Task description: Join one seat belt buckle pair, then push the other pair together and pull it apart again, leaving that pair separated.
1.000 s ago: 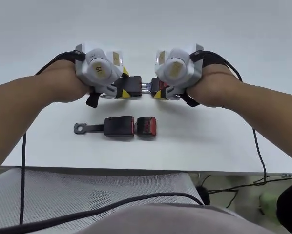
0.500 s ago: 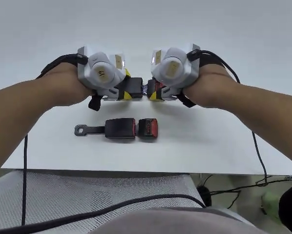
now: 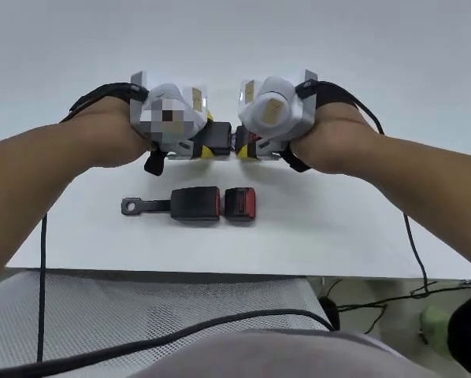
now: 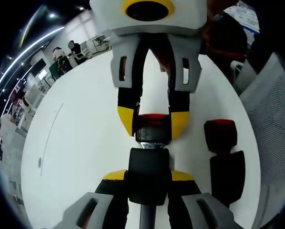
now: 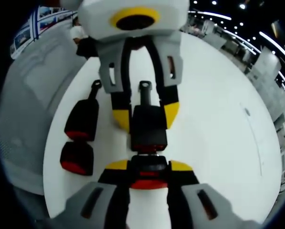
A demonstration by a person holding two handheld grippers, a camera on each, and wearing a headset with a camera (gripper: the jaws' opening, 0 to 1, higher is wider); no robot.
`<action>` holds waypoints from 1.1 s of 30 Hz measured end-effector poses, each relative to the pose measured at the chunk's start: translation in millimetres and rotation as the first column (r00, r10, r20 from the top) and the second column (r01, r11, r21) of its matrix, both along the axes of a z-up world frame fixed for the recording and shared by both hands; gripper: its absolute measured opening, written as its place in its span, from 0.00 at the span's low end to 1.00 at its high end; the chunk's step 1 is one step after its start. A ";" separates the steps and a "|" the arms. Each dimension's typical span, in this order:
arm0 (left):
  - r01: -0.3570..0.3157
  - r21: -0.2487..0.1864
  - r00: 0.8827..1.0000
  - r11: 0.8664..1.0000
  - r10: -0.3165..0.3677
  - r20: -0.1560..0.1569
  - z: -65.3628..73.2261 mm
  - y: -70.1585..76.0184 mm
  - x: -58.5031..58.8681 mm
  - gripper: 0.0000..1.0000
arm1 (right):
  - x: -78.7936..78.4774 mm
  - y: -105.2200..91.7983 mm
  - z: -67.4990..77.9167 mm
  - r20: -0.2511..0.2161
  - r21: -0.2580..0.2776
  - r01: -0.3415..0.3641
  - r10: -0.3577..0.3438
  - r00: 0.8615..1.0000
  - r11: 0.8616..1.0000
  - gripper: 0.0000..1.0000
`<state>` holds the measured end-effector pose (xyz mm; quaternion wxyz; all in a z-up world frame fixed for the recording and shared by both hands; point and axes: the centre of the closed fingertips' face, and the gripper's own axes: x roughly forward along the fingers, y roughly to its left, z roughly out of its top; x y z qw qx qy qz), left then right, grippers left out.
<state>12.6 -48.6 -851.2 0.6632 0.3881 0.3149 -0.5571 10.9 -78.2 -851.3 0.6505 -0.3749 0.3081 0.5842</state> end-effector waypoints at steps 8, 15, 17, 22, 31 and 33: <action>-0.019 -0.019 1.000 1.000 0.019 -0.015 0.1 2.1 1.8 0.32 | 0.0 -16.5 -1.3 -0.002 -0.008 0.020 -0.020 1.000 1.000 0.28; 0.018 -0.002 1.000 1.000 -0.018 0.016 -0.5 1.6 0.4 0.33 | -0.9 -26.6 -1.6 0.010 -0.015 0.014 -0.014 1.000 1.000 0.30; 0.014 -0.005 1.000 1.000 -0.014 0.020 -0.8 2.1 1.2 0.34 | -1.6 -38.3 -2.9 0.008 -0.024 0.029 -0.029 1.000 0.999 0.30; 0.014 0.011 1.000 1.000 -0.014 0.025 -4.4 3.3 1.4 0.34 | -1.4 -71.2 -2.6 0.012 -0.037 0.060 -0.060 0.998 0.997 0.31; 0.013 0.005 1.000 1.000 -0.013 0.022 -1.8 4.6 -1.0 0.34 | -0.9 -139.6 -5.1 0.033 -0.108 0.124 -0.121 0.992 0.986 0.32; 0.001 0.003 1.000 1.000 -0.001 0.019 -1.2 7.3 -2.1 0.34 | -1.1 -152.8 -5.2 0.043 -0.113 0.141 -0.137 0.990 0.983 0.32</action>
